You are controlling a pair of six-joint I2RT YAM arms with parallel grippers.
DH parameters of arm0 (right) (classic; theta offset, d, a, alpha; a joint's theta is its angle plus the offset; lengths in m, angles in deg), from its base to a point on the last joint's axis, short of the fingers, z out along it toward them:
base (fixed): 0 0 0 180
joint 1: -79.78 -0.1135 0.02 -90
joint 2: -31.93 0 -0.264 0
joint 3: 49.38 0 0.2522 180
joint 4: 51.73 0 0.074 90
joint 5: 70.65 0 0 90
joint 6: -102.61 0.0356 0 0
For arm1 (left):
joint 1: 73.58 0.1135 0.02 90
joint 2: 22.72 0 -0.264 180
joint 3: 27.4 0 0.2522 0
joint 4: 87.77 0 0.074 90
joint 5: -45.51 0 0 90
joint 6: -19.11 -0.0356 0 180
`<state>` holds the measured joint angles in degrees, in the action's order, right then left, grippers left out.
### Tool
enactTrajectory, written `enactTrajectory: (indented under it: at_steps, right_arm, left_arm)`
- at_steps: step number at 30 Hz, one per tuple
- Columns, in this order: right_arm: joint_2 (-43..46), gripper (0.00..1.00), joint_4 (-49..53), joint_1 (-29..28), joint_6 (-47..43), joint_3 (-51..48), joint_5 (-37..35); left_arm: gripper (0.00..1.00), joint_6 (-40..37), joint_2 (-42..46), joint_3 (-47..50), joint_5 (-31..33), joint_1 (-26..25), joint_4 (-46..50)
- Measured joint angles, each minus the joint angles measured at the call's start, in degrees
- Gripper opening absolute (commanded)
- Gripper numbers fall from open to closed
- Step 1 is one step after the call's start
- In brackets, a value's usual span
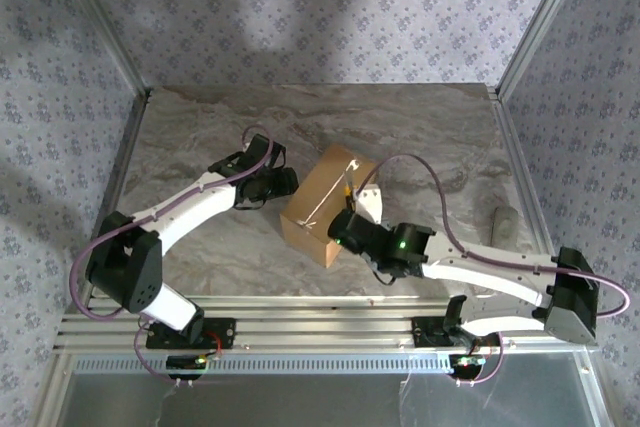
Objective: Unpack the express box
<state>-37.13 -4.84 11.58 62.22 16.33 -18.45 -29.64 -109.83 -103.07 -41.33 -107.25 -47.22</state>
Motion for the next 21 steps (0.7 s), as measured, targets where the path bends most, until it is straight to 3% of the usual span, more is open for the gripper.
enactTrajectory:
  at_steps: [6, 12, 16, 21]
  right_arm:
    - [-0.4, 0.00, 6.7, -1.6, 3.2, 0.7, -0.7]
    - [3.5, 0.00, 10.3, 0.5, 1.5, 0.9, -1.0]
    - [8.7, 0.00, 10.1, 8.6, -4.3, 1.1, 0.0]
    - [12.2, 0.00, 4.6, 26.2, -14.7, 1.2, 7.5]
  left_arm:
    - [0.69, -2.0, 2.4, 0.2, -0.4, 3.2, 1.4]
    - [0.70, -3.9, 12.2, 1.6, -0.2, 8.7, 4.7]
    - [0.70, -4.3, 21.1, 4.8, -0.2, 9.9, 8.8]
    - [0.69, -2.3, 31.1, 11.4, -2.7, 7.6, 13.4]
